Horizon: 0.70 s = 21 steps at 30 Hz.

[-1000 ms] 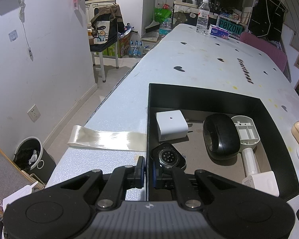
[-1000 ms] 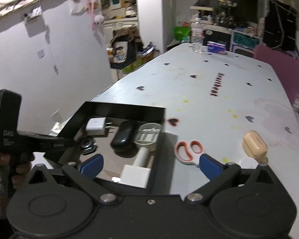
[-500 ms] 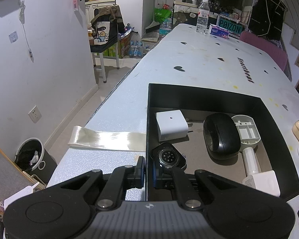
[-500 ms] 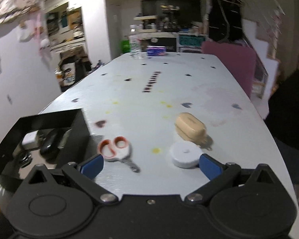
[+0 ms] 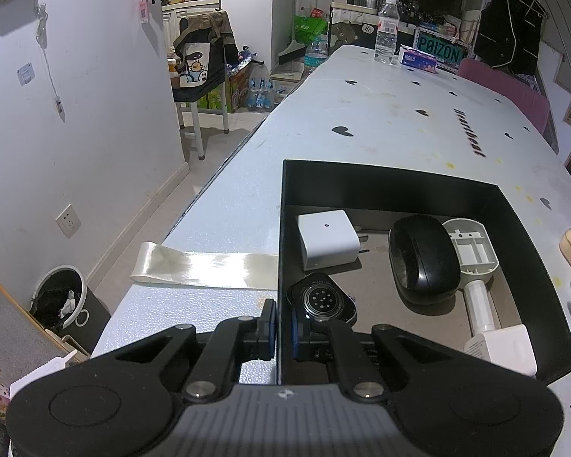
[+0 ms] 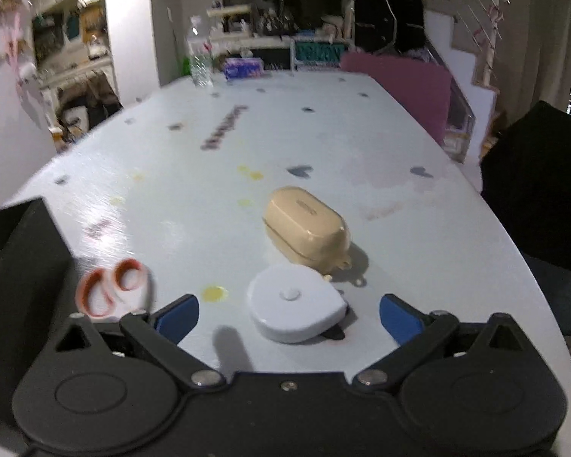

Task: Organize rigid objects
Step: 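Withdraw the right gripper and reach toward the white round tape measure, then grasp the white round tape measure with the right gripper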

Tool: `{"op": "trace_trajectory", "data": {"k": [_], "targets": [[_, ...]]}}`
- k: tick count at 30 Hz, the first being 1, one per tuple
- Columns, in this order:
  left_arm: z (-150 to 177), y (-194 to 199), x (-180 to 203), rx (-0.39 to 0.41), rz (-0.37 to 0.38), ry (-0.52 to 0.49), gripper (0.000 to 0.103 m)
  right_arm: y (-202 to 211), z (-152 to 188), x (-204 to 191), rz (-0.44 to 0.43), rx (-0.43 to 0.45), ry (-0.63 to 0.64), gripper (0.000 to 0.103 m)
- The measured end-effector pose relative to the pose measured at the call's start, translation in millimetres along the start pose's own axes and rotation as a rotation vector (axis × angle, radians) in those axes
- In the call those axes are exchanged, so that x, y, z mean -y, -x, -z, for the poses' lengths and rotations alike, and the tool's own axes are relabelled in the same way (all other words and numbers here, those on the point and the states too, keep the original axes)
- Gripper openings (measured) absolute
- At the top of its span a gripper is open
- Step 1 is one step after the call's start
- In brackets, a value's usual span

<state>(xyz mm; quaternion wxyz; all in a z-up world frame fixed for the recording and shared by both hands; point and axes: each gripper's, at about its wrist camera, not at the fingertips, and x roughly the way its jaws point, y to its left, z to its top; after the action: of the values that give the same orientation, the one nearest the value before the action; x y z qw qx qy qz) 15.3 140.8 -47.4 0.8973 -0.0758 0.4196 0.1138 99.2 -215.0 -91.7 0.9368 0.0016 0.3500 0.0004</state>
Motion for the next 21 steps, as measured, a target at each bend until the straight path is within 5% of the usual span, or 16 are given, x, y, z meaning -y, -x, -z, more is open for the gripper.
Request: {"op": "trace_trajectory", "data": {"k": [6, 21], "targets": [[0, 0, 0, 0.000, -0.001, 0.000, 0.007, -5, 1, 3, -0.001, -0.010, 0.001, 0.061], [0, 0, 1, 0.000, -0.001, -0.001, 0.007, 22, 2, -4, -0.073, 0.015, 0.009, 0.060]]}}
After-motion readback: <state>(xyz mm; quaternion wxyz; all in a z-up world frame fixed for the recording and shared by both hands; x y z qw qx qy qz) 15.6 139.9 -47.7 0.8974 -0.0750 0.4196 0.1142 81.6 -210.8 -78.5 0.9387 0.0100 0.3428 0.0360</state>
